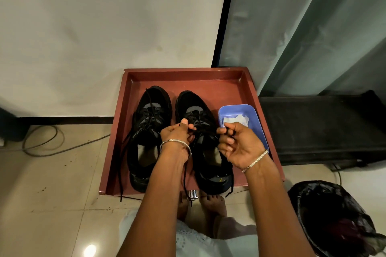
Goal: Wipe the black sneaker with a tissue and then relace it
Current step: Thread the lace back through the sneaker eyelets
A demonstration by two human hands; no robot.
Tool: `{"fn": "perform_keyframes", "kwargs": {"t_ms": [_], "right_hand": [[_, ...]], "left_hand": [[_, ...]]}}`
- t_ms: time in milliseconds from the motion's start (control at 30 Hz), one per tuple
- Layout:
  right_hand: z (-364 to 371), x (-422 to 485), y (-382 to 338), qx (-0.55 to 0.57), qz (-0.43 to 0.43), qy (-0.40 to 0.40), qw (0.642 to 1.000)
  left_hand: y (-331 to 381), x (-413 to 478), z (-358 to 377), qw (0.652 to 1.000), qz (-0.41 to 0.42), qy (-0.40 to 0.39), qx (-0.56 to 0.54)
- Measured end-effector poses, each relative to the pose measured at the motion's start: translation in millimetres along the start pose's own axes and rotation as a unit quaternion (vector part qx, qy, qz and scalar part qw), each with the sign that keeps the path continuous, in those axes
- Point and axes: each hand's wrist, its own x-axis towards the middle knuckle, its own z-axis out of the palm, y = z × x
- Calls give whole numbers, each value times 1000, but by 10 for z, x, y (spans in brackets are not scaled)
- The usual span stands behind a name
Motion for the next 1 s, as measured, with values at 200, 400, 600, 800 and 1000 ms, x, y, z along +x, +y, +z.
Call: {"fn": "perform_keyframes", "kwargs": {"t_ms": [200, 400, 600, 800, 1000], "right_hand": [[-65, 51, 59, 44, 12, 35, 998], [-110, 107, 100, 71, 7, 48, 996], [-64, 108, 156, 86, -34, 92, 992], [-27, -74, 238, -224, -208, 212, 928], [-91, -143, 387, -548, -259, 190, 772]], "left_hand": [[-97, 61, 47, 995, 72, 61, 29], [-105, 90, 54, 990, 99, 95, 44], [-112, 52, 68, 980, 144, 98, 94], [-118, -88, -104, 936, 222, 47, 270], [-305, -319, -289, 943, 69, -59, 320]]}}
